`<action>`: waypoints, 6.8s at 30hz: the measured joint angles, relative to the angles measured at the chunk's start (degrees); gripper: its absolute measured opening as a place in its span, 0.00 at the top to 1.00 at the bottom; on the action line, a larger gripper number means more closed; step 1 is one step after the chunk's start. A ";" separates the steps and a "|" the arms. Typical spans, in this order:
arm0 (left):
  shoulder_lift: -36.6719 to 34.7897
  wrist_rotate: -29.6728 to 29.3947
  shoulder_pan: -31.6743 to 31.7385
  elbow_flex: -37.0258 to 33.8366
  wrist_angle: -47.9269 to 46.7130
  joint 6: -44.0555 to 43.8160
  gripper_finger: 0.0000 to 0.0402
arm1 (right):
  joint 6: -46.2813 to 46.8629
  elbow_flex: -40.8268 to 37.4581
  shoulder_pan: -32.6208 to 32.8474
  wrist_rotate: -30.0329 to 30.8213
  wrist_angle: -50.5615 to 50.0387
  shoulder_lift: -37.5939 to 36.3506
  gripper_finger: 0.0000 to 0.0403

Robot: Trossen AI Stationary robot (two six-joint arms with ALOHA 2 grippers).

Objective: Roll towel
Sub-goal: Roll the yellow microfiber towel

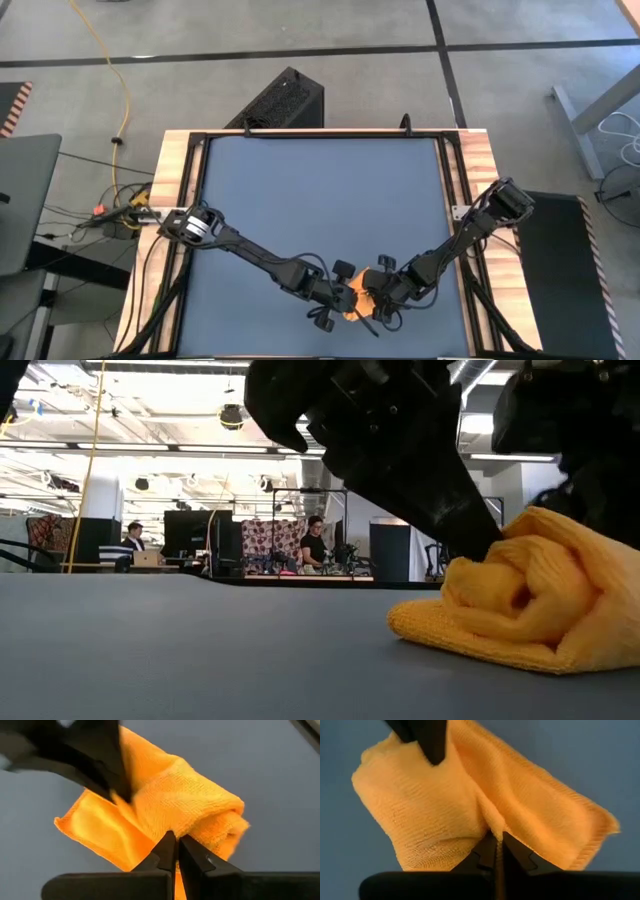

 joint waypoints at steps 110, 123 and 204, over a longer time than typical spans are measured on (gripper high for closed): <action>-14.66 -2.66 -9.48 -25.70 12.76 -33.87 0.90 | -8.23 0.23 -14.96 -42.14 10.34 1.93 0.95; -21.58 -14.75 -8.36 -25.50 24.24 -29.47 0.83 | -6.07 0.36 -16.19 -43.49 11.54 6.29 0.95; 2.25 0.73 -7.17 -17.98 34.24 -69.82 1.00 | 2.35 0.27 16.37 9.84 5.16 -4.61 0.83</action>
